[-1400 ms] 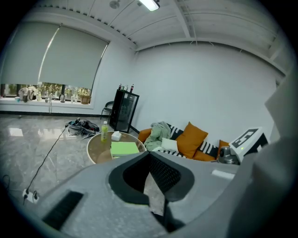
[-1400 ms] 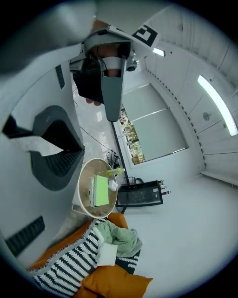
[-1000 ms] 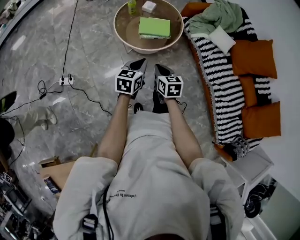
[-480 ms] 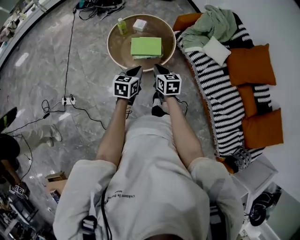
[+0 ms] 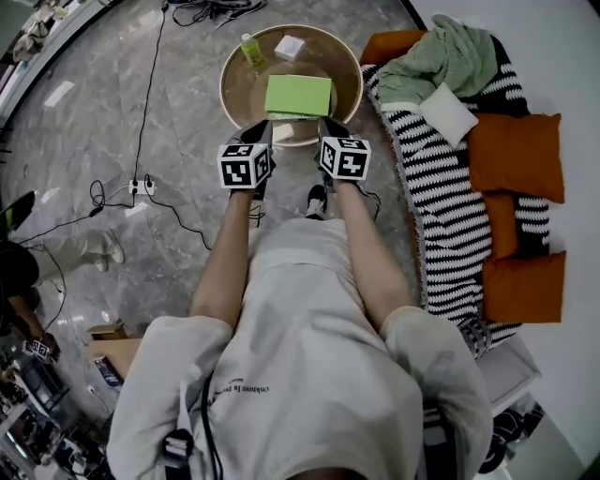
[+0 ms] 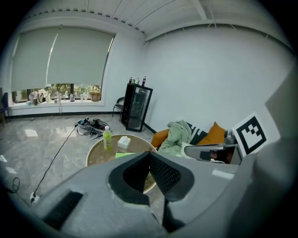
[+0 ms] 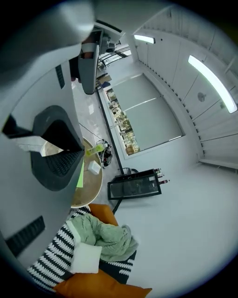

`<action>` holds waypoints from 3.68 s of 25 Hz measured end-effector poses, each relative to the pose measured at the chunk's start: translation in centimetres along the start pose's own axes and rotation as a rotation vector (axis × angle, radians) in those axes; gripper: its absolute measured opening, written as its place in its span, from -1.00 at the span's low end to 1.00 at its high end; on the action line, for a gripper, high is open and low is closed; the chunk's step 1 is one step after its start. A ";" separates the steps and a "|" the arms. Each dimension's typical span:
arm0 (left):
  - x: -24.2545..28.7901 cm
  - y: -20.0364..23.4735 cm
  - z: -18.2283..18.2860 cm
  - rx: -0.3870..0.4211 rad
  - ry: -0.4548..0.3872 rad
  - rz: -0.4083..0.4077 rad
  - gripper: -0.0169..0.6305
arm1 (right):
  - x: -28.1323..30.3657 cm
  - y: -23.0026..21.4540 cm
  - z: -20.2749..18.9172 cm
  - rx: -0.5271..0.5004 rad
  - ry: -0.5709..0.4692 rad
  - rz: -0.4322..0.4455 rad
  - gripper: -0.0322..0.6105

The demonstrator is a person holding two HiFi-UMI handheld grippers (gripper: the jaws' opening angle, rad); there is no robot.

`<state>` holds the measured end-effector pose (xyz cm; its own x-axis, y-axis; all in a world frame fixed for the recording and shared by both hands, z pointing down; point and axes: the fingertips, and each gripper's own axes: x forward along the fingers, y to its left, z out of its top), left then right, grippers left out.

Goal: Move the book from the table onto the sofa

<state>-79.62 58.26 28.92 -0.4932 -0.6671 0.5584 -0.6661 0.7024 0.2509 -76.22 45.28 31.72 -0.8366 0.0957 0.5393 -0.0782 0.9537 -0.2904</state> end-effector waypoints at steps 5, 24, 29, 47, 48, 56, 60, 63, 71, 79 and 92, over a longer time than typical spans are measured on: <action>1.1 0.8 0.5 -0.034 -0.002 0.062 -0.92 | 1.8 -2.7 -0.4 0.050 0.041 0.007 -0.88; 0.0 5.4 0.6 -0.035 -0.031 0.305 -0.92 | 5.9 -1.5 1.0 -0.008 0.072 0.168 -0.88; 1.5 5.5 1.4 -0.019 -0.025 0.284 -0.92 | 6.4 -1.9 1.6 -0.016 0.070 0.154 -0.88; 10.3 12.2 -2.3 -0.154 0.187 0.148 -0.92 | 10.3 -7.6 -4.1 0.193 0.240 -0.128 -0.88; 11.0 12.6 -2.7 -0.169 0.203 0.133 -0.92 | 10.7 -7.7 -4.4 0.197 0.251 -0.145 -0.88; 17.0 14.1 -4.9 -0.214 0.300 0.027 -0.92 | 13.1 -9.9 -4.1 0.252 0.270 -0.247 -0.88; 19.0 14.4 -6.1 -0.218 0.342 -0.019 -0.92 | 14.1 -10.4 -4.2 0.249 0.275 -0.253 -0.88; 19.8 14.1 -7.8 -0.184 0.372 -0.072 -0.92 | 14.5 -10.7 -5.0 0.333 0.234 -0.268 -0.88; 21.1 16.7 -13.5 -0.170 0.476 -0.076 -0.92 | 17.6 -10.6 -9.4 0.327 0.278 -0.222 -0.88; 24.2 19.5 -16.1 -0.200 0.493 -0.064 -0.92 | 20.2 -13.5 -12.6 0.315 0.302 -0.228 -0.88; 29.9 20.6 -15.4 -0.143 0.508 -0.076 -0.89 | 25.3 -18.0 -13.7 0.304 0.362 -0.180 -0.79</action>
<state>-99.46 56.56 62.98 -0.0898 -0.5384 0.8379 -0.5894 0.7069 0.3910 -88.57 34.38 61.40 -0.5578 0.0817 0.8259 -0.4032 0.8431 -0.3557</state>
